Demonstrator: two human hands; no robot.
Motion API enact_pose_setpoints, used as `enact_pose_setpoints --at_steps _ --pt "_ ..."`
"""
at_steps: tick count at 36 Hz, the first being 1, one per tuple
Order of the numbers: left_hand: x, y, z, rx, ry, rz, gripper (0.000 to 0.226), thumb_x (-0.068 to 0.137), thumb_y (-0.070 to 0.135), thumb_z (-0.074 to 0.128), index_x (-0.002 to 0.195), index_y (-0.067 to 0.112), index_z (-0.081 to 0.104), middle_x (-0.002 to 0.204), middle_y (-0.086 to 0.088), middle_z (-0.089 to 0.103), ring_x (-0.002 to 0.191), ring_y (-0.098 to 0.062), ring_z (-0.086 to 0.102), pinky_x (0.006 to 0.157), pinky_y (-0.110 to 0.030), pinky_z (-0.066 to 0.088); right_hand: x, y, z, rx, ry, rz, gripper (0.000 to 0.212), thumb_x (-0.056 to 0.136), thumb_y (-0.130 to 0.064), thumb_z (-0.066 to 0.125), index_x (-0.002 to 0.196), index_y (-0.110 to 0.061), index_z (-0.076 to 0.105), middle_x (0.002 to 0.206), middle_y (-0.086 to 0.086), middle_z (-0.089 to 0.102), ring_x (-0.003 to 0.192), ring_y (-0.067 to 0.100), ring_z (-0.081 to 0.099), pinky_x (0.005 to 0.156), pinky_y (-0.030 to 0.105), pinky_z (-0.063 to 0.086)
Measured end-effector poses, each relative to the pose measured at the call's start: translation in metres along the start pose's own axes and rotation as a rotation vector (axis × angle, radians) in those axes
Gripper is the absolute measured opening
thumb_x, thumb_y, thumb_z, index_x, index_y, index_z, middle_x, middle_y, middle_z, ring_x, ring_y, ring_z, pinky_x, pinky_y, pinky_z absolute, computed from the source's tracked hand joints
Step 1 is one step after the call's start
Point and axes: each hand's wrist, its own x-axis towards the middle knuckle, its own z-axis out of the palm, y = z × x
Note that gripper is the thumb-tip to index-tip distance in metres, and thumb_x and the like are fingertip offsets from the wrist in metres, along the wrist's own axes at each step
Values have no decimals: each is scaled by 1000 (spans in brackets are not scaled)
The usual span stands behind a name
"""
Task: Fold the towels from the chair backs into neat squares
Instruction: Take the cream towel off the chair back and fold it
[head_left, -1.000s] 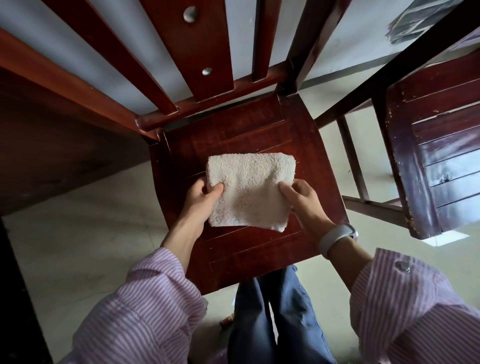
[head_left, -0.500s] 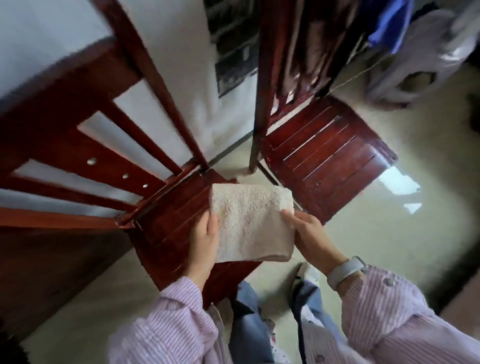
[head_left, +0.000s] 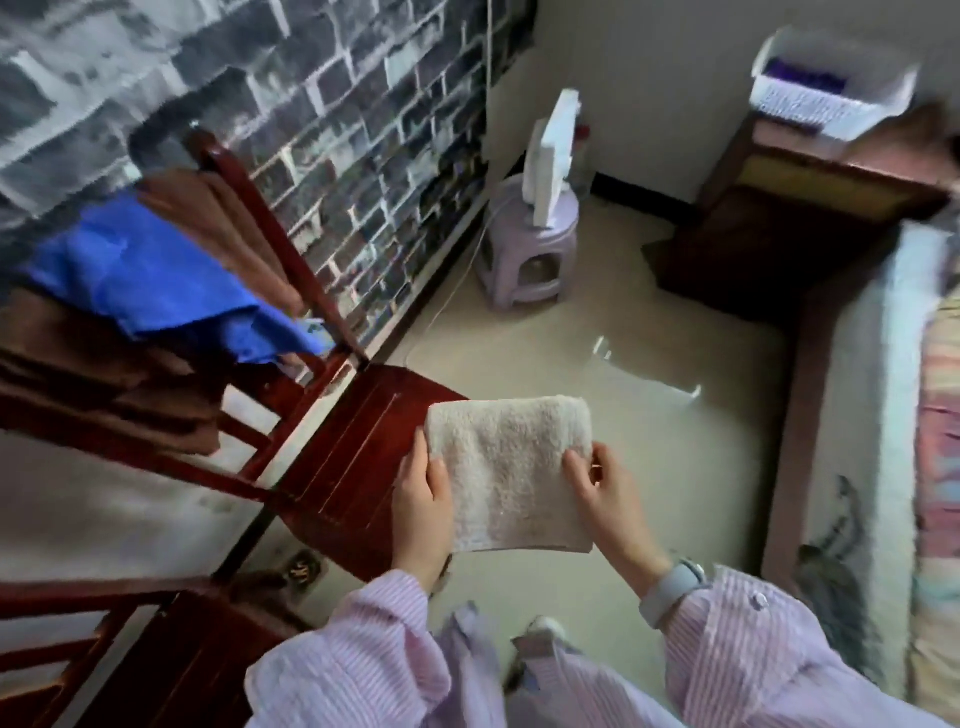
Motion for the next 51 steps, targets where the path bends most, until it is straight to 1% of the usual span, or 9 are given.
enact_pose_setpoints --at_steps 7,14,20,26,31,36,46,49,51 --pt "58 111 97 11 -113 137 43 96 16 43 138 13 39 139 -7 47 127 -18 44 99 -17 29 88 10 -106 -5 231 0 4 89 -12 53 90 -8 53 82 8 53 76 21 48 68 29 33" --pt "141 205 188 -41 -231 274 42 95 21 44 137 21 41 132 1 54 114 -16 55 98 -37 46 195 7 -190 69 398 52 22 90 -15 53 110 -5 55 100 4 58 91 19 53 75 25 34" --pt "251 300 270 -57 -280 340 41 95 16 45 136 15 43 134 -1 52 121 -13 49 96 -16 36 328 -17 -252 83 464 46 29 92 -17 51 118 -5 51 104 0 54 95 13 49 78 21 33" --pt "355 400 344 -22 -357 415 41 97 22 42 138 18 40 137 -2 49 124 -16 46 101 -23 34 445 -46 -321 120 501 48 31 93 -19 49 121 -5 49 102 -3 51 94 10 47 75 21 33" --pt "408 466 405 11 -427 414 40 96 27 42 136 23 42 136 1 51 121 -15 48 102 -29 39 521 -49 -374 183 527 95 32 94 -21 48 123 -8 47 105 -3 51 96 12 49 78 22 34" --pt "455 524 472 27 -422 433 40 94 16 45 134 16 46 133 -3 54 121 -17 49 96 -16 31 604 -35 -422 217 546 137 32 94 -21 48 122 -7 48 107 -1 53 96 11 48 80 24 35" --pt "585 617 632 -34 -415 233 42 98 26 35 140 21 36 138 -3 47 124 -20 46 104 -42 41 819 -8 -509 340 385 131 18 93 -21 46 111 -21 47 96 -10 56 89 8 55 76 23 44" --pt "625 630 673 -39 -393 183 42 99 27 34 141 22 35 139 -2 46 124 -18 45 105 -36 39 877 -3 -522 314 336 131 21 95 -18 44 115 -19 45 96 -11 52 83 -3 50 69 12 38" --pt "648 632 694 2 -375 153 42 99 25 34 141 21 34 139 -1 45 123 -17 44 99 -28 38 909 5 -523 300 300 148 27 95 -17 43 122 -15 44 105 -3 54 90 6 53 77 20 39"
